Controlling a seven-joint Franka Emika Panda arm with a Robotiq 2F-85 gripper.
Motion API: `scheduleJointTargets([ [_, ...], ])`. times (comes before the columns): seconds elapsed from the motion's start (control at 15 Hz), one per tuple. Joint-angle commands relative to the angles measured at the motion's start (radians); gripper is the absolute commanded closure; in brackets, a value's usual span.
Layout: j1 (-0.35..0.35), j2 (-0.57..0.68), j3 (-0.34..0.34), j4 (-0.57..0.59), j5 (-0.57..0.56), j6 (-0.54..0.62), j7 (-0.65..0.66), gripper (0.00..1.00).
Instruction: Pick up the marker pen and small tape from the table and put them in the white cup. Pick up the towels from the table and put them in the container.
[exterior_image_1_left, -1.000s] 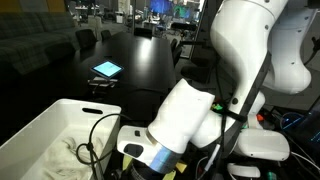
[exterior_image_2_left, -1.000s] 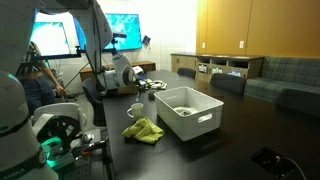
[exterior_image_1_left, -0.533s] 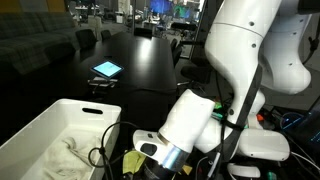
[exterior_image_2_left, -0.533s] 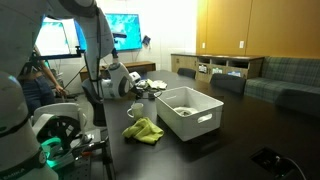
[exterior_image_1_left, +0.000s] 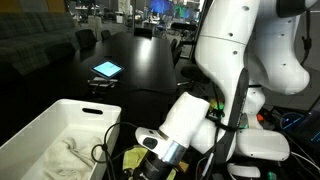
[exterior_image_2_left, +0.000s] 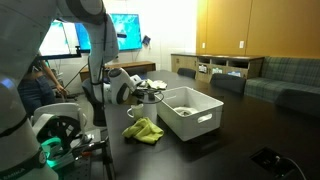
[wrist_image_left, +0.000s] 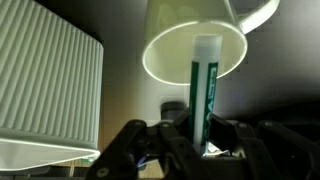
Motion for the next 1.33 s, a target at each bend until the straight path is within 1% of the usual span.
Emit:
scheduleJointTargets([
  [0.0, -0.044, 0.030, 0.033, 0.004, 0.013, 0.072, -0.053, 0.91],
  [0.47, -0.084, 0.061, 0.044, 0.035, -0.025, 0.109, -0.083, 0.91],
  [0.67, -0.099, 0.069, 0.058, 0.072, -0.054, 0.084, -0.079, 0.91],
  [0.93, -0.103, 0.077, 0.076, 0.115, -0.077, 0.054, -0.072, 0.91],
  [1.27, -0.094, 0.096, 0.099, 0.139, -0.068, 0.033, -0.065, 0.91],
])
